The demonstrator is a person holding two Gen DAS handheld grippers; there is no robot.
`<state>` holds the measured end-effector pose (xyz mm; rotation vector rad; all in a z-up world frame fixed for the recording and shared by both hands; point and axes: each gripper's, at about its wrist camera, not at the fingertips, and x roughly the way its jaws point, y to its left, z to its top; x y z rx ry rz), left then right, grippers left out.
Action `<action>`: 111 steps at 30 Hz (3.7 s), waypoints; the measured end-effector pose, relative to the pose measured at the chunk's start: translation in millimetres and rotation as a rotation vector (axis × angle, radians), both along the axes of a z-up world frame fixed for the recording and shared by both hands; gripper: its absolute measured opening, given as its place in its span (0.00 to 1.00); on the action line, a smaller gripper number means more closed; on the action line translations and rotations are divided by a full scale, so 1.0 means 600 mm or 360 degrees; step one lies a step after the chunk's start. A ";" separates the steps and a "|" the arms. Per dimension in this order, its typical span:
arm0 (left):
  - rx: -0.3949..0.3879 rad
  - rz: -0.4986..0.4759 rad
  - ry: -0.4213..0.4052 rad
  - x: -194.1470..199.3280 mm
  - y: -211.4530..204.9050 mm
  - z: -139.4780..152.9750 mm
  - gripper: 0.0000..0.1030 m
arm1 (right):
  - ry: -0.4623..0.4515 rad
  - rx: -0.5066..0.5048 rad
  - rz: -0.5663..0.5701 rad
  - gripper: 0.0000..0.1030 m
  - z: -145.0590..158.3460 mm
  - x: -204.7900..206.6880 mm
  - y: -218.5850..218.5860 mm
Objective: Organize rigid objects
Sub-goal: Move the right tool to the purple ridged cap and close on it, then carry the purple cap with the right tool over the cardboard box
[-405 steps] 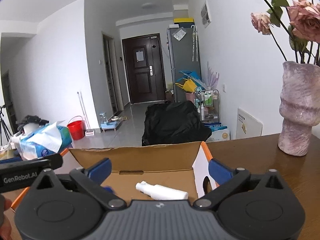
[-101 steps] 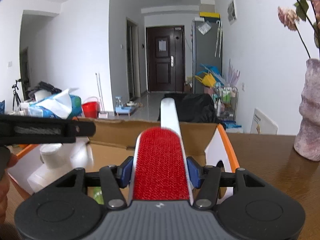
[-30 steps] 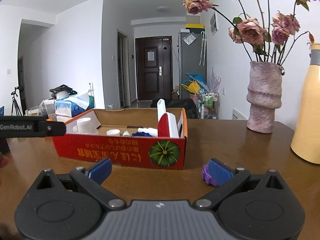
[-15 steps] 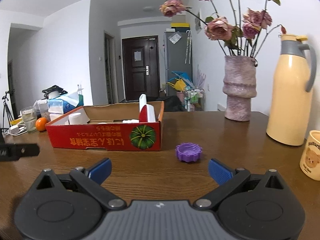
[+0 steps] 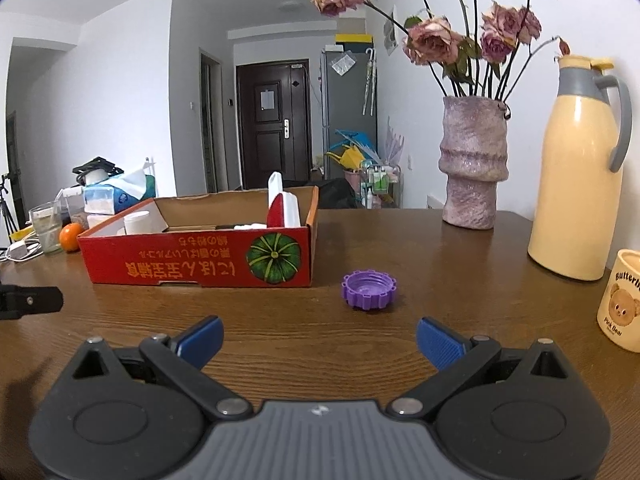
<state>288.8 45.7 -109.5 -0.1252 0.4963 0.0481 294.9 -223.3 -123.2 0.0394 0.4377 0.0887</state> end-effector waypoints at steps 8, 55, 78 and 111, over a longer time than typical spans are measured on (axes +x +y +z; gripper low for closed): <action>-0.0044 0.0033 0.0017 0.009 0.016 0.000 1.00 | 0.0046 0.0035 -0.0040 1.00 -0.010 0.032 -0.014; -0.0090 0.0157 0.0086 0.043 0.089 -0.011 1.00 | 0.0376 -0.0012 -0.0102 0.53 -0.053 0.259 -0.058; -0.0060 0.0143 0.0097 0.065 0.079 -0.013 1.00 | 0.0075 -0.0008 -0.0115 0.51 -0.009 0.208 -0.025; 0.0007 0.0147 0.0092 0.110 0.078 -0.017 1.00 | -0.0095 0.0109 0.0072 0.51 0.037 0.180 0.105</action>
